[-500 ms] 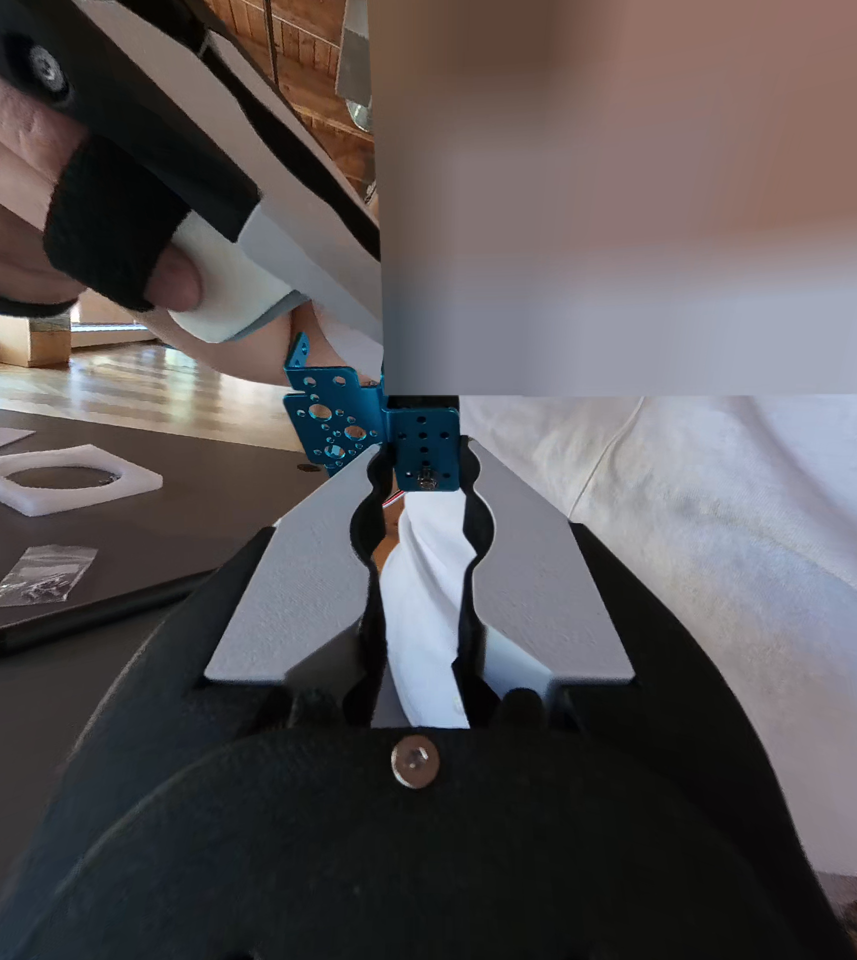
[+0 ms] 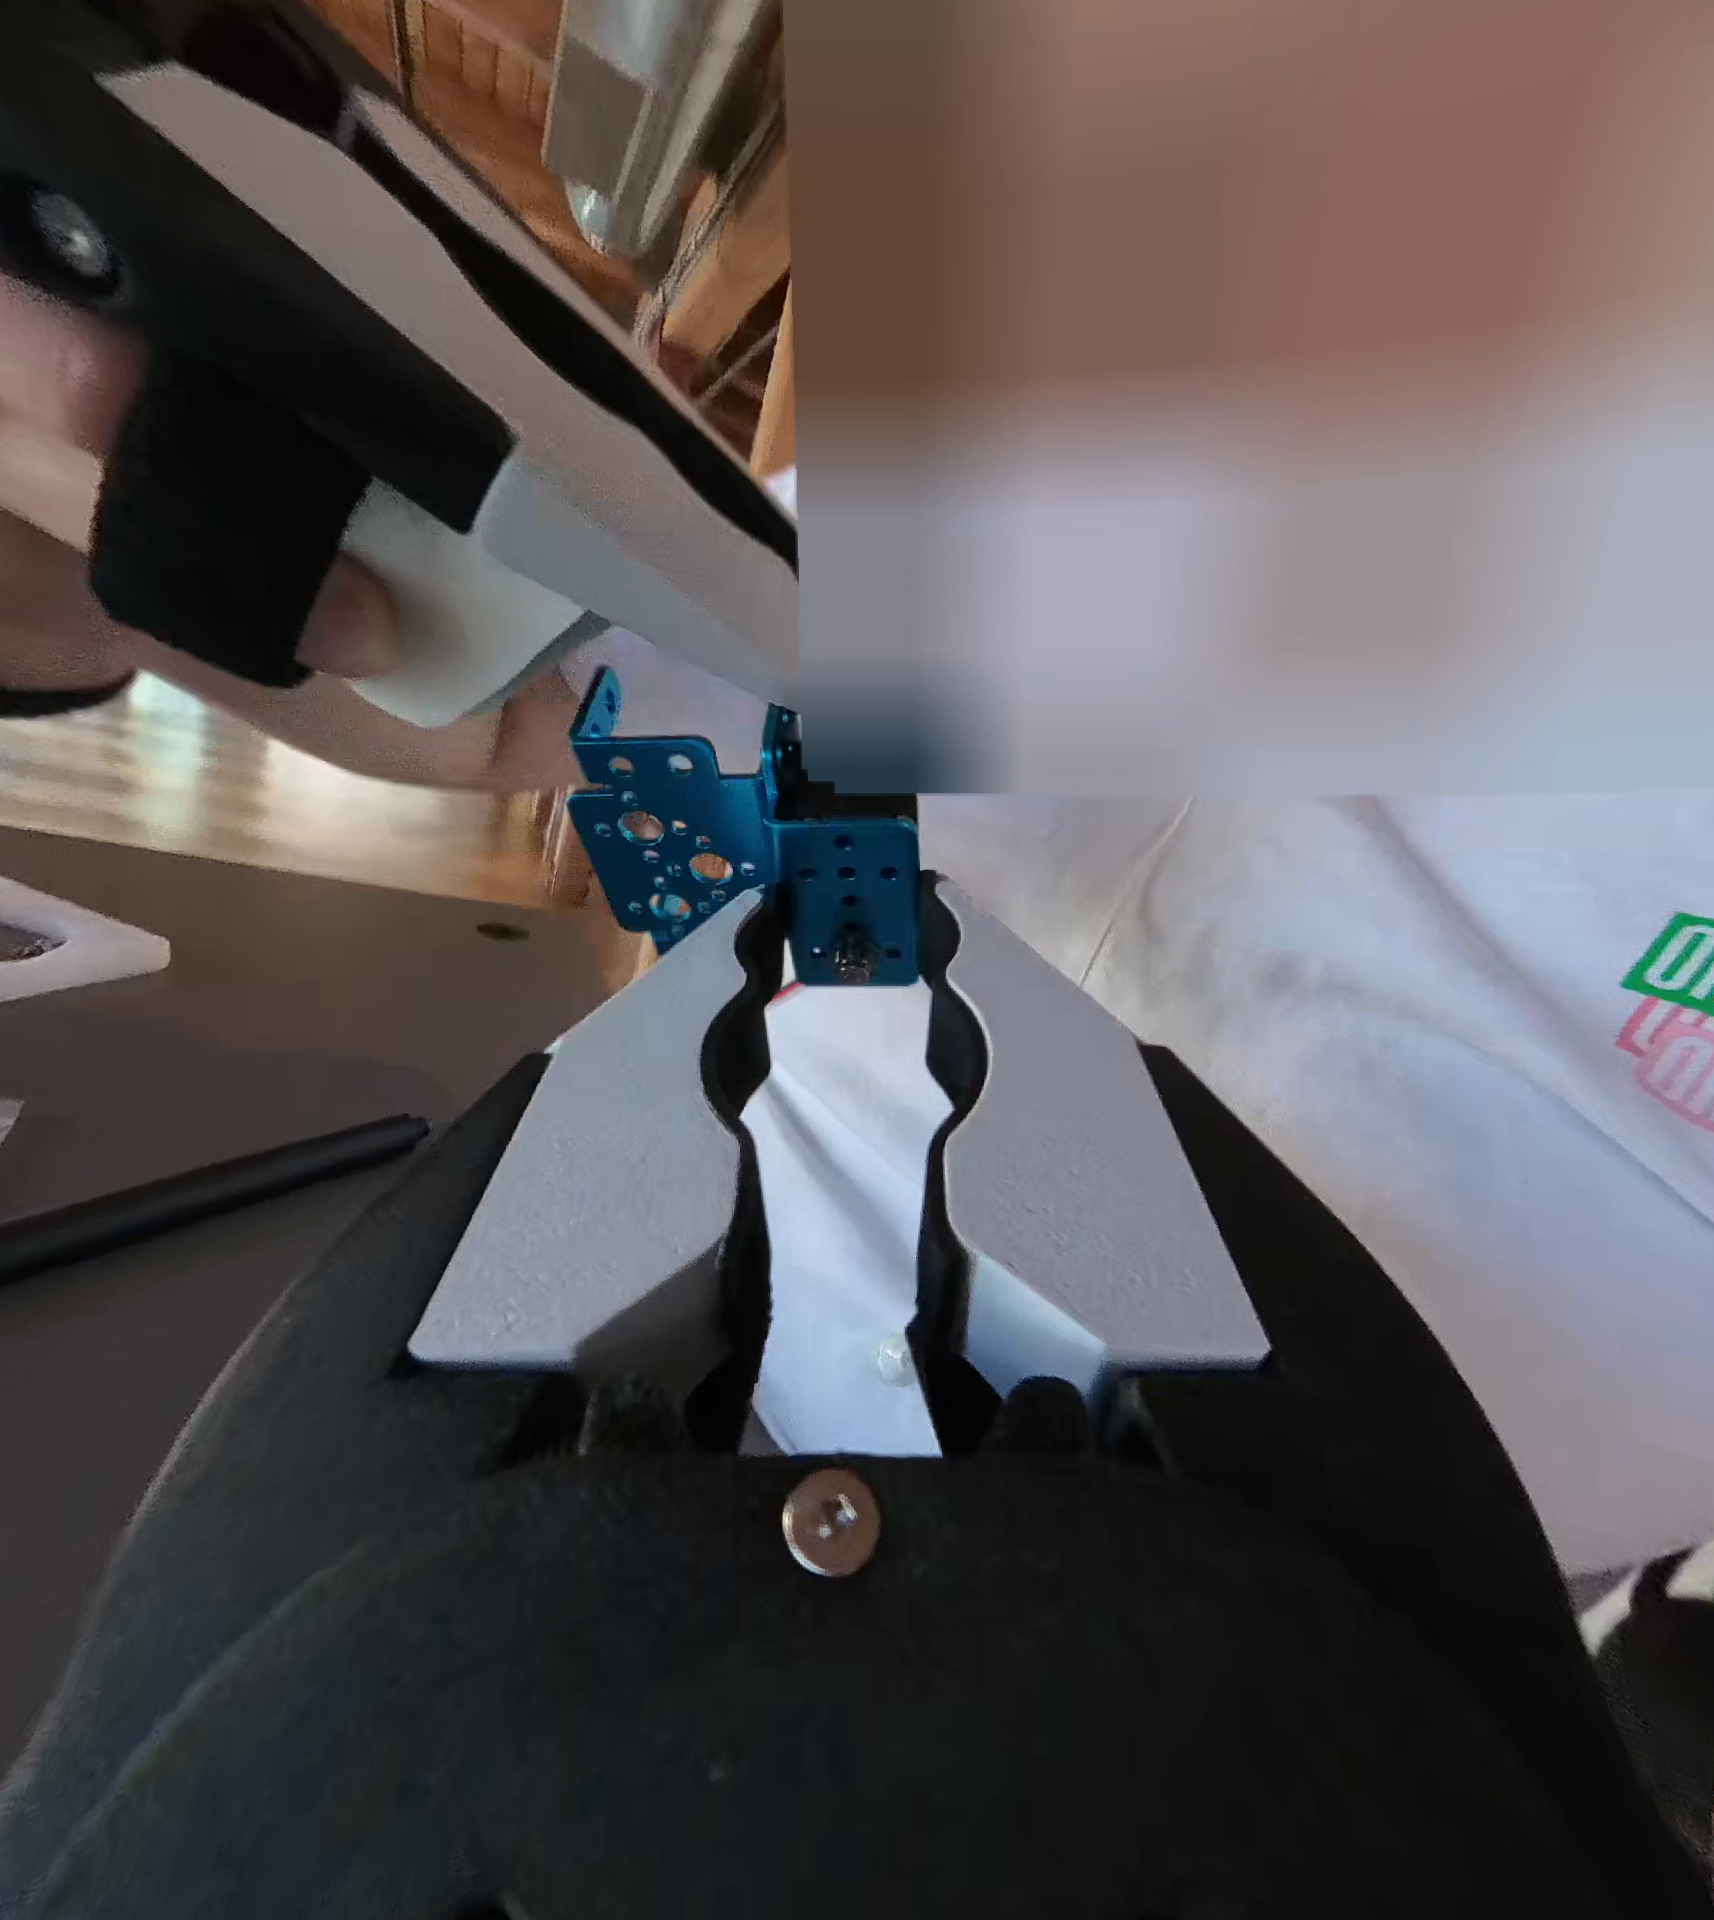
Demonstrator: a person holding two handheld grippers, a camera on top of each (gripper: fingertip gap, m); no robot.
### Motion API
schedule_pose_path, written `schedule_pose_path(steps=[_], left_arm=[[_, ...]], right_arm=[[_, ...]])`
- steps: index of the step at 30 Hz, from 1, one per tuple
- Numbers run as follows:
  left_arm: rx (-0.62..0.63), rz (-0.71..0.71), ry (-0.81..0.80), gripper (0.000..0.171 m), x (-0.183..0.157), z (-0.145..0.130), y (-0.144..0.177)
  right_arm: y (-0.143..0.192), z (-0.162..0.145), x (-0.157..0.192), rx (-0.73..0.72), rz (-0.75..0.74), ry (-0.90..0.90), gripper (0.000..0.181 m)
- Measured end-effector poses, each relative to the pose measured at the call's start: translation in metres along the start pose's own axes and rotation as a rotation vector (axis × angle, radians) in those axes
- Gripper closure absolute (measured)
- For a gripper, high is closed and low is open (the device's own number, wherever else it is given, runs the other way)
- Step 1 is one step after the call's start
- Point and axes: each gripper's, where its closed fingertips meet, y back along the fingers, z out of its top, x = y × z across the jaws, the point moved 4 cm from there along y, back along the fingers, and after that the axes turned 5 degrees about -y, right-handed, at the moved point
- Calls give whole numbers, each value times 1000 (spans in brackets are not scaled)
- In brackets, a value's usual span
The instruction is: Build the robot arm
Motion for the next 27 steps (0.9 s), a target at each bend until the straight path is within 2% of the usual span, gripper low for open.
schedule_pose_path(steps=[4, 6, 9, 12, 15, 18, 20, 22, 23, 27], left_arm=[[-48, 56, 69, 146, 21, -10, 15], [9, 90, 134, 145, 33, -18, 17], [155, 211, 148, 142, 54, -34, 27], [133, 319, 165, 137, 71, -28, 43], [243, 548, 93, 104, 82, -29, 60], [498, 772, -35, 90, 87, -50, 57], [628, 876, -155, 92, 91, -63, 53], [692, 931, -219, 111, 96, -71, 51], [705, 924, -234, 119, 96, -72, 50], [715, 900, -209, 122, 96, -72, 55]], right_arm=[[12, -23, -11, -97, -130, 15, 170], [16, -39, -13, -151, -183, 26, 171], [14, -70, -24, -125, -367, 62, 171], [15, -88, -34, -144, -544, 104, 171], [20, -104, -50, -107, -775, 120, 170], [17, -116, -65, -68, -935, 128, 170], [14, -123, -75, -66, -979, 92, 170], [10, -128, -81, -85, -988, 77, 169], [11, -127, -83, -111, -1002, 76, 169], [11, -127, -85, -161, -1047, 41, 168]])
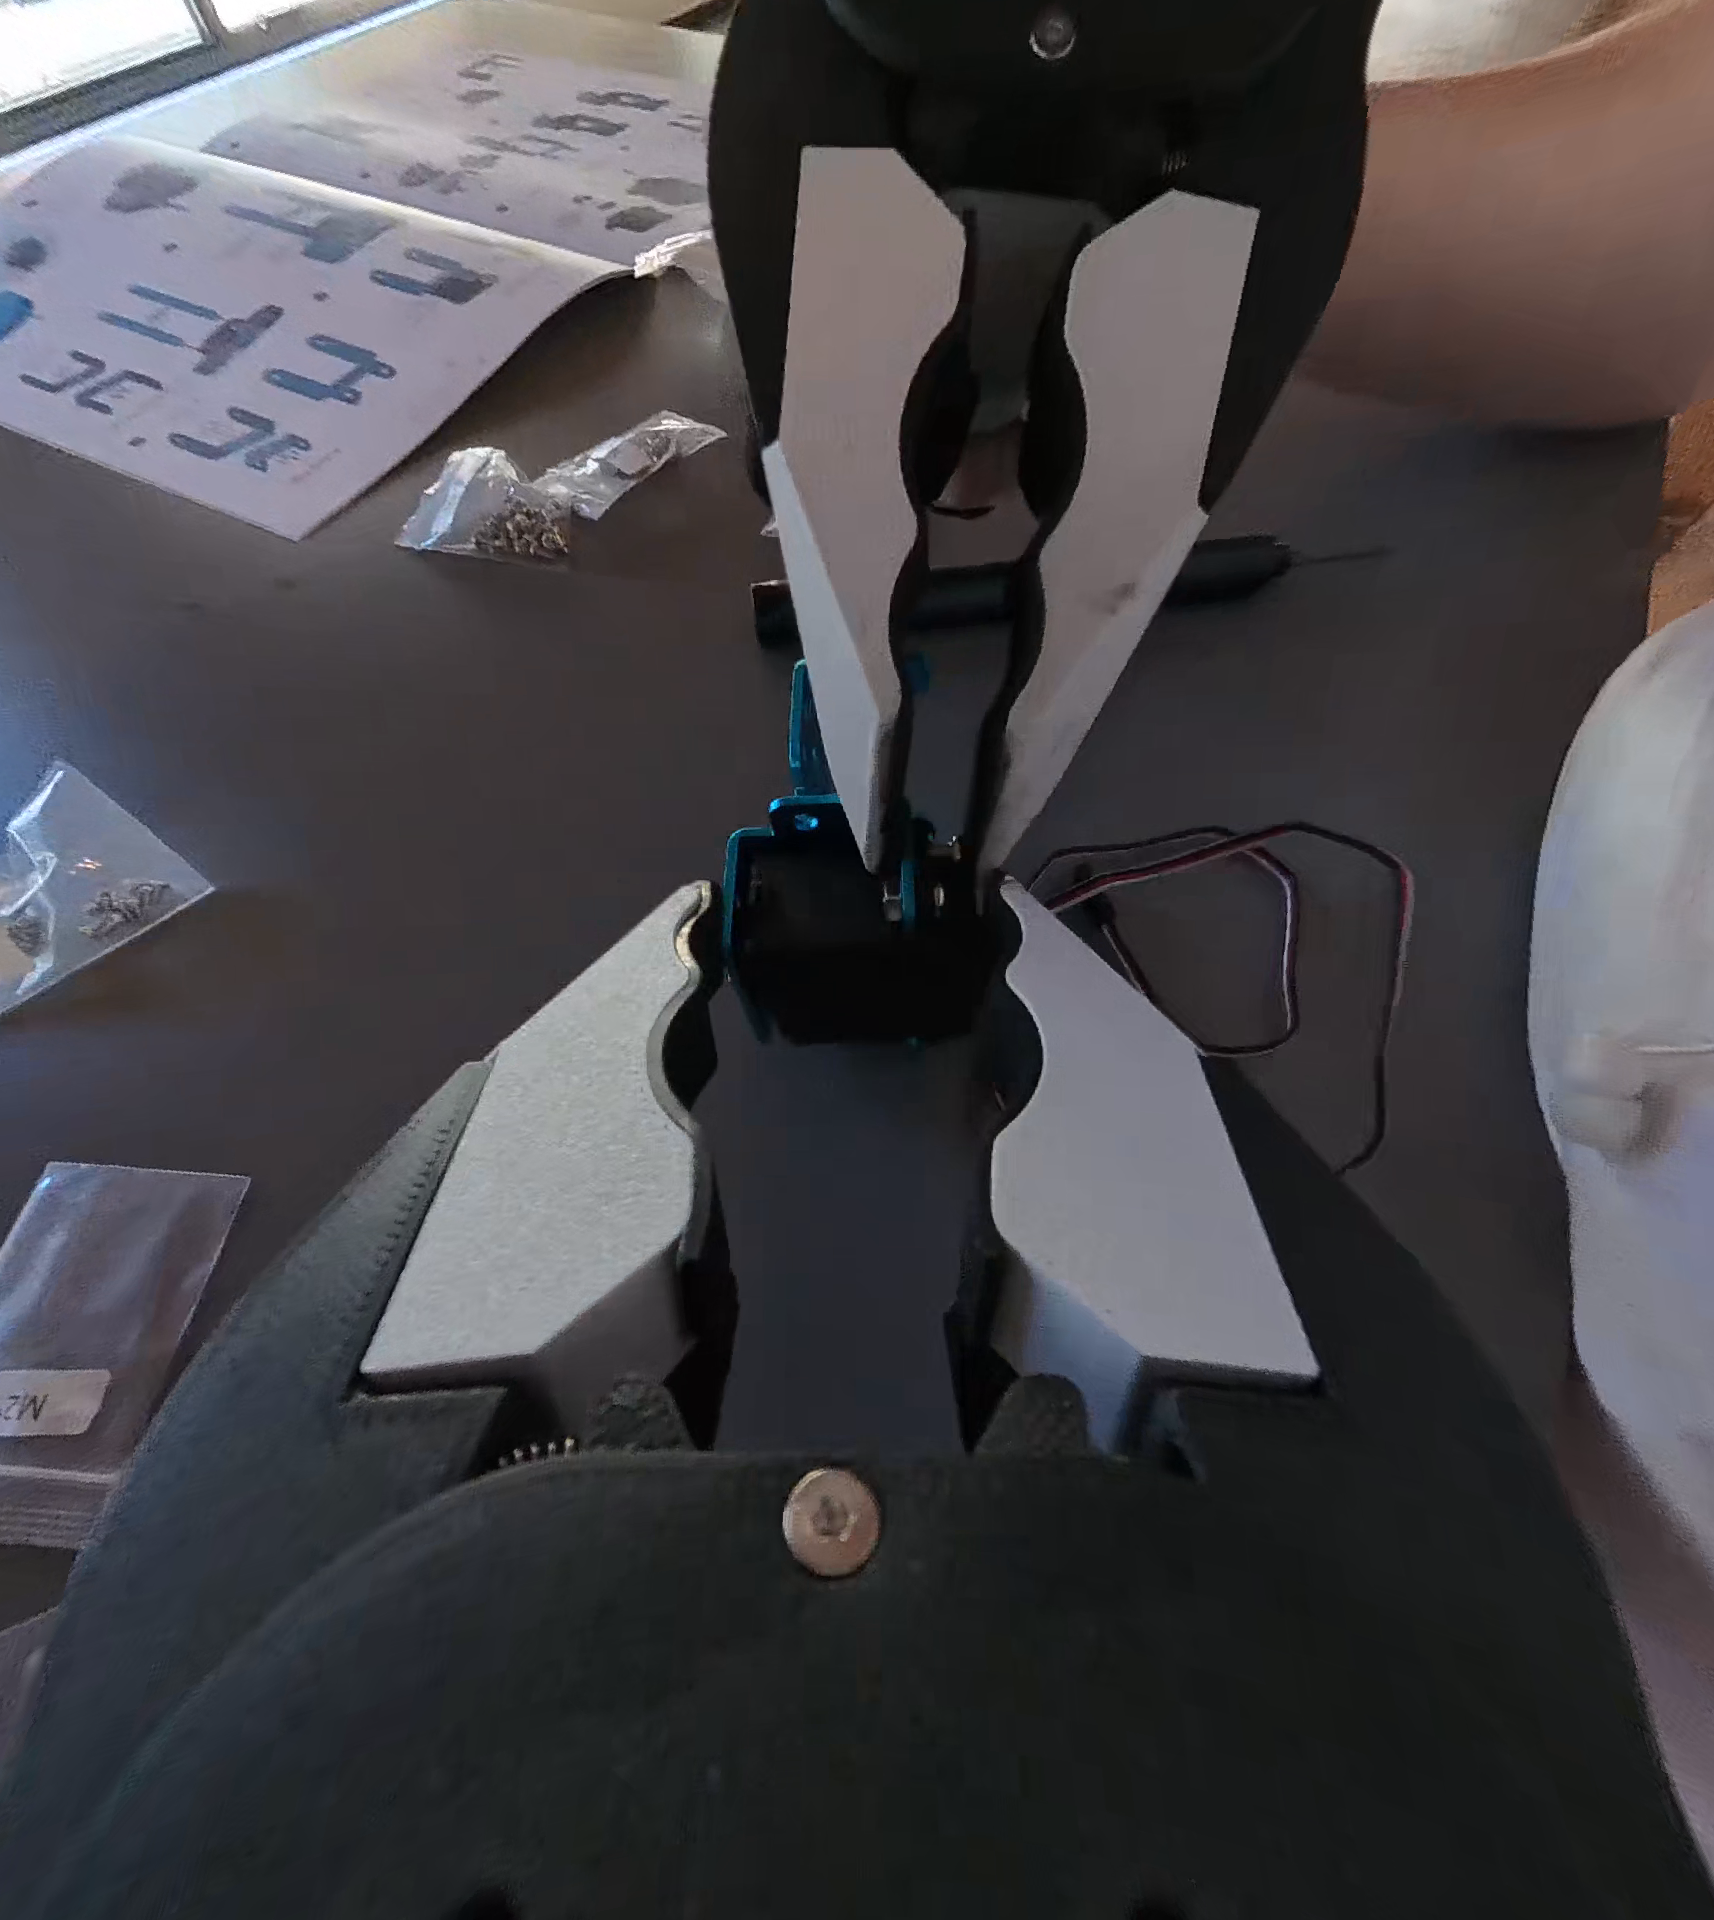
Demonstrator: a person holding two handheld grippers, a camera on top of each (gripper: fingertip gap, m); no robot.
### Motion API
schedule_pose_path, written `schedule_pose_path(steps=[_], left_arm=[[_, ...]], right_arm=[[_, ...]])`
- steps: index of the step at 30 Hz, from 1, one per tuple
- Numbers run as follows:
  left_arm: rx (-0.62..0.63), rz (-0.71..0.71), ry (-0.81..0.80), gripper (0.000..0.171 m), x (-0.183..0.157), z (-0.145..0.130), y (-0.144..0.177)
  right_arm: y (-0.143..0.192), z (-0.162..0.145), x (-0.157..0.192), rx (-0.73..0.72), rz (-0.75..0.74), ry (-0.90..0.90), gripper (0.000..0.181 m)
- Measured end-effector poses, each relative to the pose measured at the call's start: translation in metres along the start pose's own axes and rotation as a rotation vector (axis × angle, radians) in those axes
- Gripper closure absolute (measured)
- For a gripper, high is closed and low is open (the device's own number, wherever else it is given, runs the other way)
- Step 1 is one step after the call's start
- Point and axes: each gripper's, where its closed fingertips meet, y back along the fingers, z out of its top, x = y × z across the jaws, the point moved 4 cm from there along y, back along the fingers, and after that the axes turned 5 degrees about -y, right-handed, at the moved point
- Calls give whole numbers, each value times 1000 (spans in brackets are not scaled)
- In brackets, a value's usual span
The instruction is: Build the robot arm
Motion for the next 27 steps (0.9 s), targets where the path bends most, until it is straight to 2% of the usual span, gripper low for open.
schedule_pose_path(steps=[3, 6, 13, 18, 23, 27], left_arm=[[4, 10, -31, 122, -1, -1, 1], [6, 22, -23, 122, -1, -1, 1], [9, 54, -16, 123, -3, 0, 0], [10, 62, -17, 122, -3, 0, 0], [8, 70, -27, 122, -4, 1, -1], [7, 82, -79, 122, -7, 2, -1]], right_arm=[[-1, 1, 2, 33, -30, 11, 168], [0, 3, 1, 65, -25, -78, 168], [2, 2, 4, 70, -140, -56, 167], [2, 3, 3, 139, -165, -52, 167], [1, 4, 4, 211, -155, -31, 167], [2, 5, 4, 254, -43, -90, 169]])
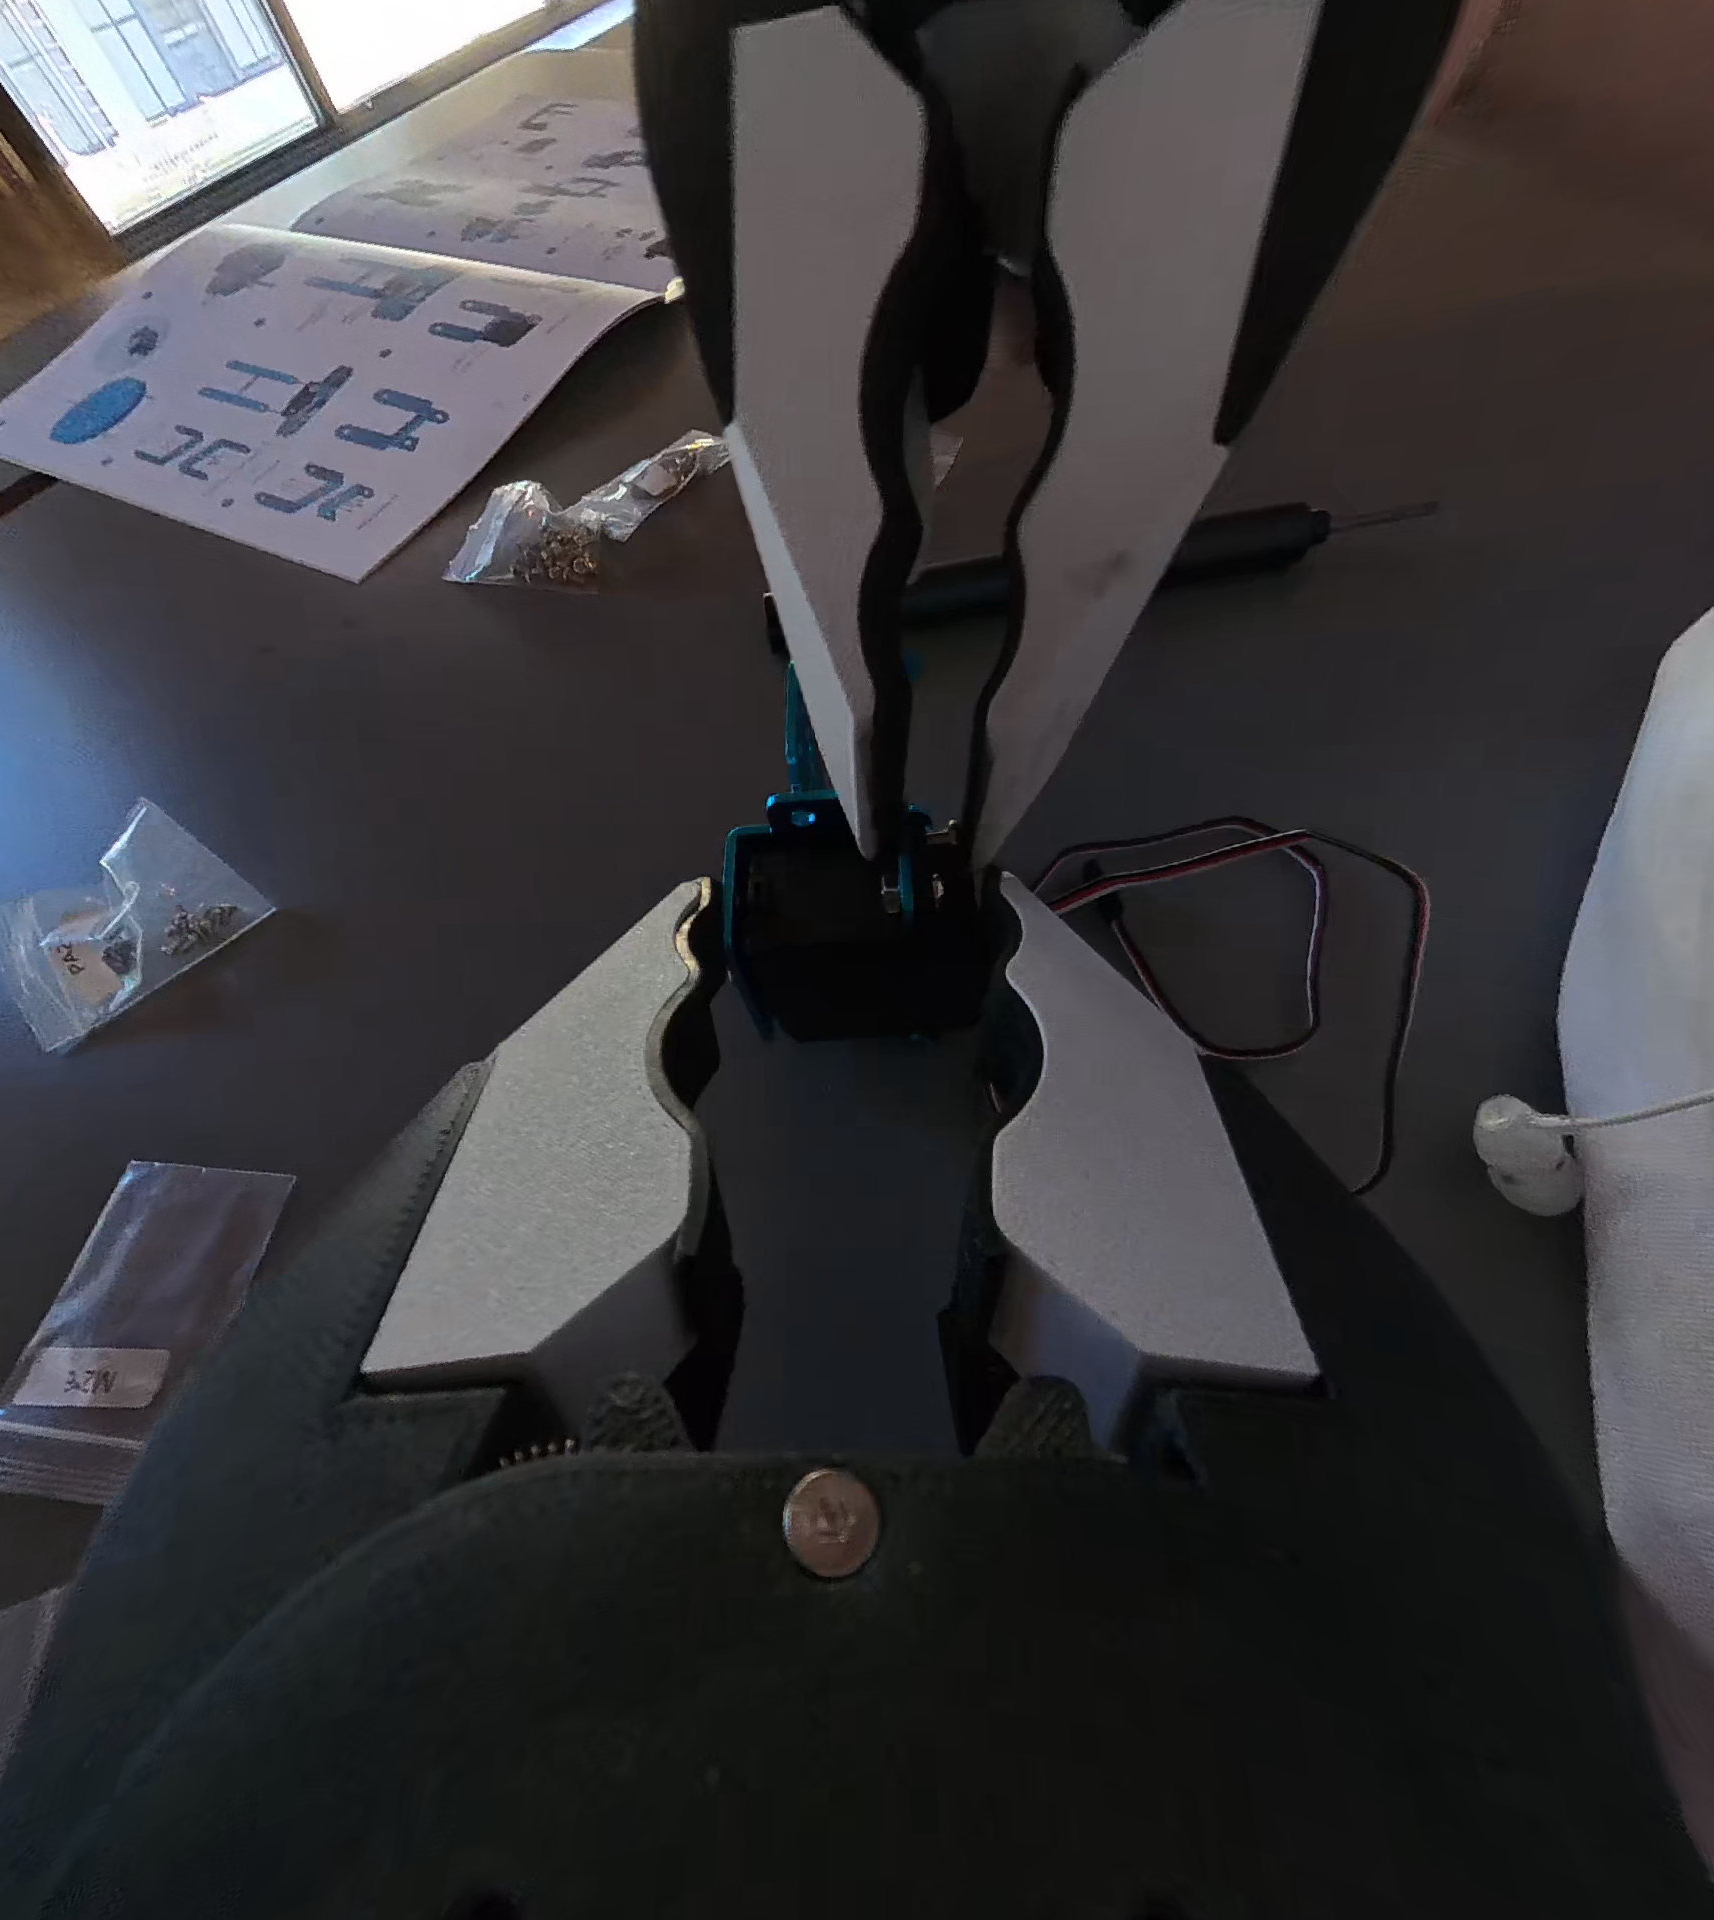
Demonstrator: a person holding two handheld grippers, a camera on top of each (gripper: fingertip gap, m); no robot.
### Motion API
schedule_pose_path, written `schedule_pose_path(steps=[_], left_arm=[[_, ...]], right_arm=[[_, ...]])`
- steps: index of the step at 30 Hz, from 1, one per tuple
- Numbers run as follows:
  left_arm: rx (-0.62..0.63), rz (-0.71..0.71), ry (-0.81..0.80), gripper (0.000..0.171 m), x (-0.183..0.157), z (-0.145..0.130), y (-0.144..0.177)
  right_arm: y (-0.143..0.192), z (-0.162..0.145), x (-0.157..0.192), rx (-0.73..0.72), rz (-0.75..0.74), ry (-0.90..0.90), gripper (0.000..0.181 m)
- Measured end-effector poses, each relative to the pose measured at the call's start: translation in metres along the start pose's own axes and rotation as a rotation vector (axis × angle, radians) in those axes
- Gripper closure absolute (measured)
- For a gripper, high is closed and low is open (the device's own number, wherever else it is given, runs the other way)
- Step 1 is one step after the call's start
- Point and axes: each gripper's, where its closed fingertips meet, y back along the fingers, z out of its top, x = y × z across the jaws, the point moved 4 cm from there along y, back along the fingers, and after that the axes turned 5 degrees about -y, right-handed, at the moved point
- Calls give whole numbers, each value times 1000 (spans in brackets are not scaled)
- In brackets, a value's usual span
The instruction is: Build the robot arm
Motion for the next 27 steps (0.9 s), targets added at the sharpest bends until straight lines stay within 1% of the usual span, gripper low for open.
schedule_pose_path(steps=[2, 7, 9, 11, 14, 16, 18, 20, 21, 23, 24, 27], left_arm=[[4, 4, -34, 122, -1, 1, 0], [30, 9, -71, 121, -3, 1, 1], [36, 10, -80, 121, -3, 0, 1], [28, 9, -59, 122, -2, 0, 1], [22, 25, -38, 122, -2, 1, 0], [21, 52, 18, 121, -1, 1, 0], [22, 83, 63, 122, -1, 0, 0], [27, 115, 55, 121, -3, 1, 0], [28, 129, 46, 121, -4, 1, 0], [30, 145, 37, 122, -5, 2, -1], [31, 153, 40, 122, -5, 2, -1], [38, 195, 25, 122, -7, 3, -2]], right_arm=[[0, 1, 0, 47, 51, 14, 169], [-3, 5, 1, 169, 74, 113, 169], [-5, 6, 3, 207, 60, 135, 169], [-3, 5, 2, 201, 33, 117, 168], [-1, 2, 1, 126, -26, 82, 167], [0, 1, 1, 64, -112, 95, 166], [2, 0, 3, -23, -236, 147, 162], [6, -5, 6, -100, -341, 173, 159], [7, -10, 9, -120, -359, 156, 160], [12, -18, 11, -163, -392, 64, 164], [14, -20, 12, -194, -393, 7, 170], [13, -20, 18, -315, -313, -203, 169]])
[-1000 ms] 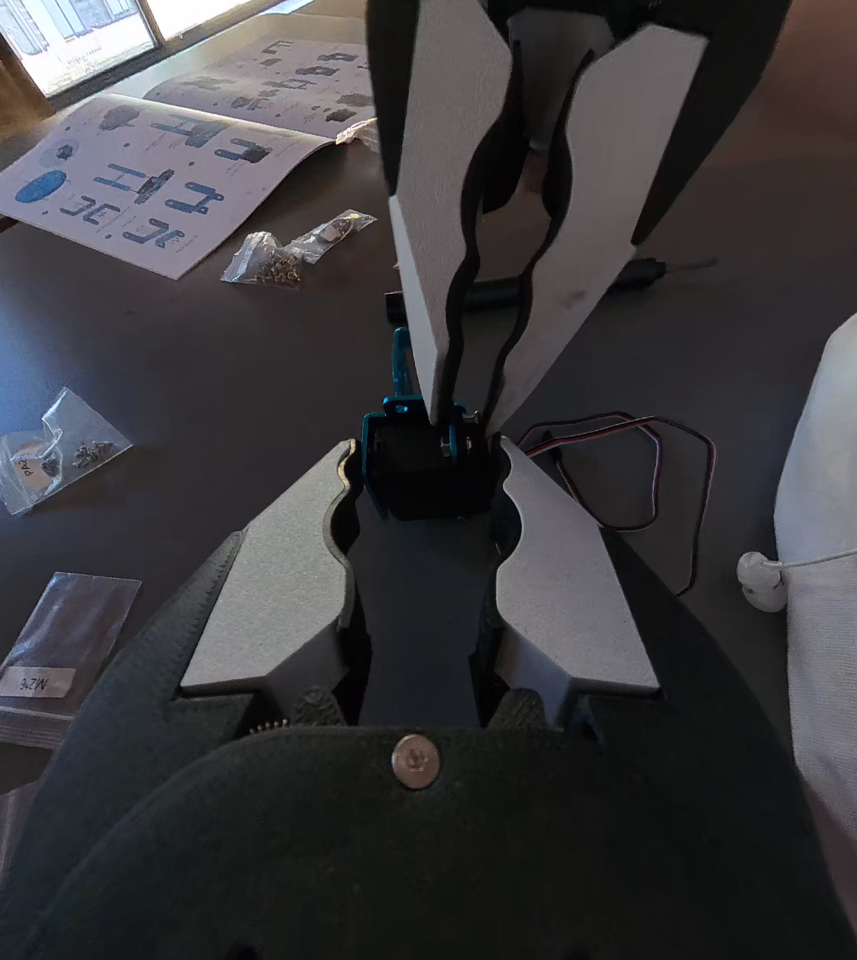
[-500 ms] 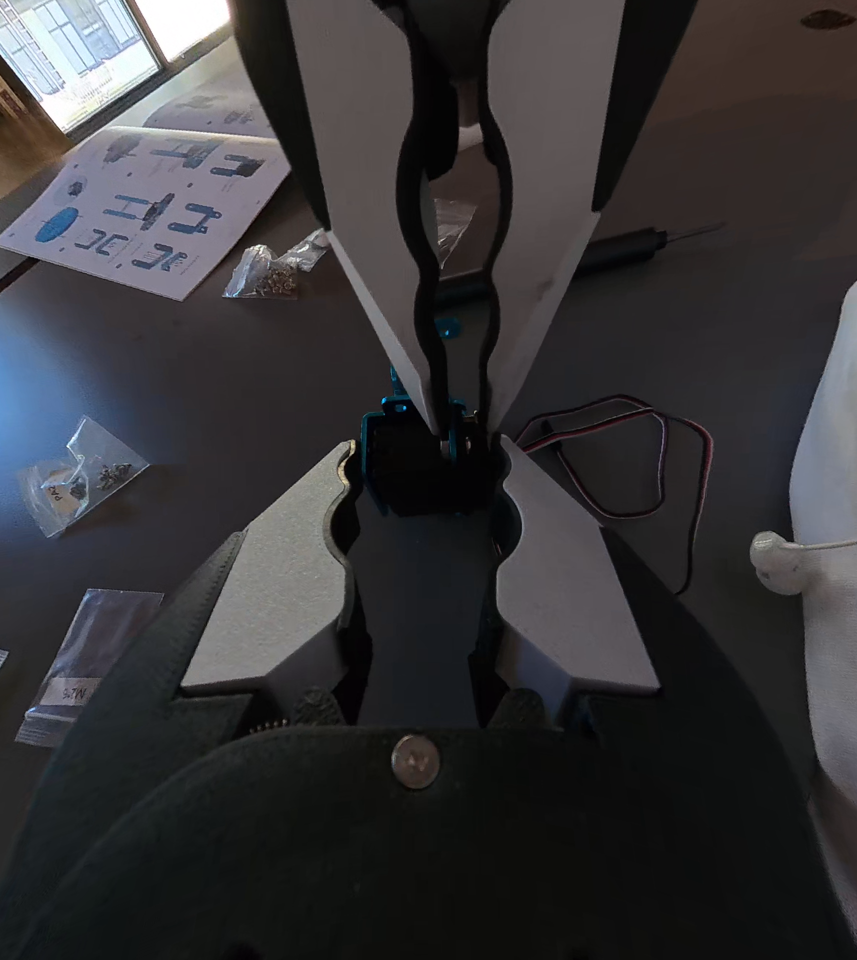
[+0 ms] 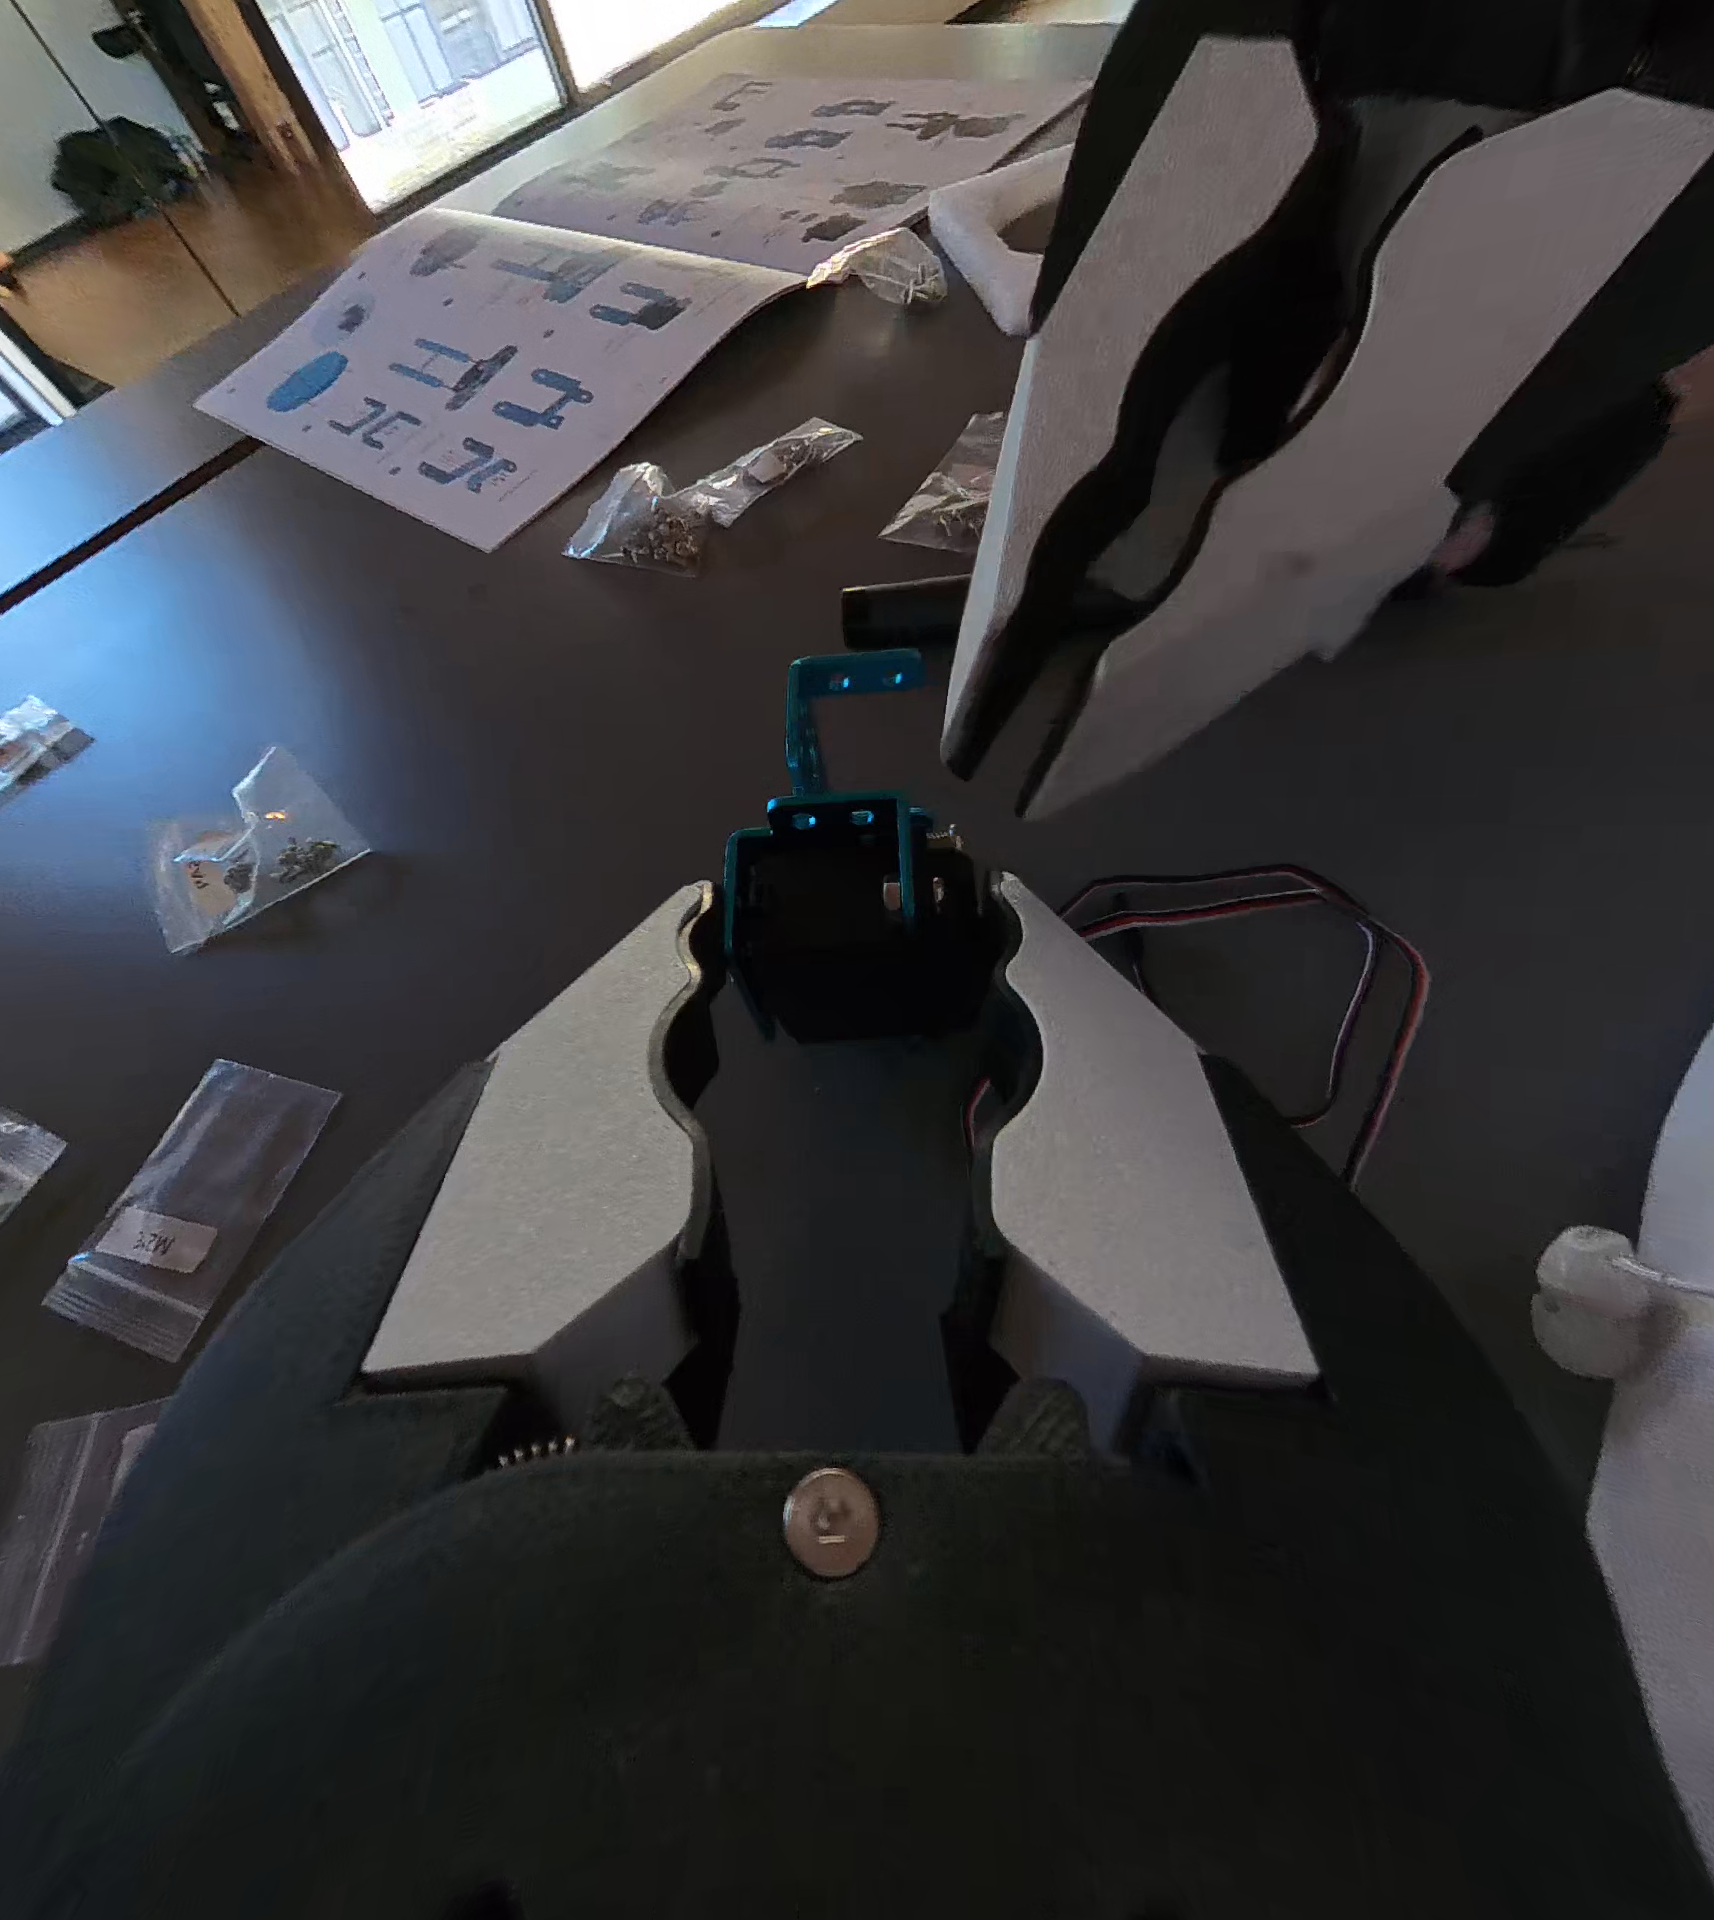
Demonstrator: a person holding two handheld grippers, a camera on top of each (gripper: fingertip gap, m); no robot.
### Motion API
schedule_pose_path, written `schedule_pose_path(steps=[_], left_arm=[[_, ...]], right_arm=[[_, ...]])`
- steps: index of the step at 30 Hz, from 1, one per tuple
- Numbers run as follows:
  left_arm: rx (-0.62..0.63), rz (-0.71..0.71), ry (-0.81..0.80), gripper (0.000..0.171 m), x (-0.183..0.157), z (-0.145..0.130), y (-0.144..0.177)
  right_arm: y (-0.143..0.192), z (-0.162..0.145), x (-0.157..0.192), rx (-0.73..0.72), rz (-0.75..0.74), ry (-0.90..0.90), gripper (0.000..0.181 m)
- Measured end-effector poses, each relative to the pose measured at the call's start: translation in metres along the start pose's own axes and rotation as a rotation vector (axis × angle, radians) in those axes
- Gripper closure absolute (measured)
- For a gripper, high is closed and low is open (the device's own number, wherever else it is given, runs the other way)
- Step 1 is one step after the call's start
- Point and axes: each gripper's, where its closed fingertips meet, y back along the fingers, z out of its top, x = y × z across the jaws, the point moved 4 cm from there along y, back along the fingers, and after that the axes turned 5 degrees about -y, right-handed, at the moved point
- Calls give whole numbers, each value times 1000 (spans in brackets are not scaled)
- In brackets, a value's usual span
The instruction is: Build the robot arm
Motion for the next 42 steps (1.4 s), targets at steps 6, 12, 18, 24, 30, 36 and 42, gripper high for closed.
schedule_pose_path(steps=[6, 12, 18, 24, 30, 36, 42], left_arm=[[11, 91, -33, 122, -5, 5, -5], [16, 127, -61, 122, -7, 8, -10], [18, 144, -74, 122, -7, 8, -11], [17, 146, -95, 122, -10, 9, -11], [17, 141, -87, 122, -8, 8, -11], [21, 137, -64, 122, -6, 8, -12], [33, 176, -100, 122, -5, 9, -14]], right_arm=[[-3, -1, -1, -120, -73, -273, 174], [0, -8, -4, -83, -142, -343, 171], [0, -10, -3, -84, -164, -474, 172], [2, -7, 2, -33, -255, -316, 177], [2, -7, -3, -74, -169, -404, 177], [0, -12, -4, -255, -159, -600, 177], [-1, -11, -4, -232, -283, -555, 176]])
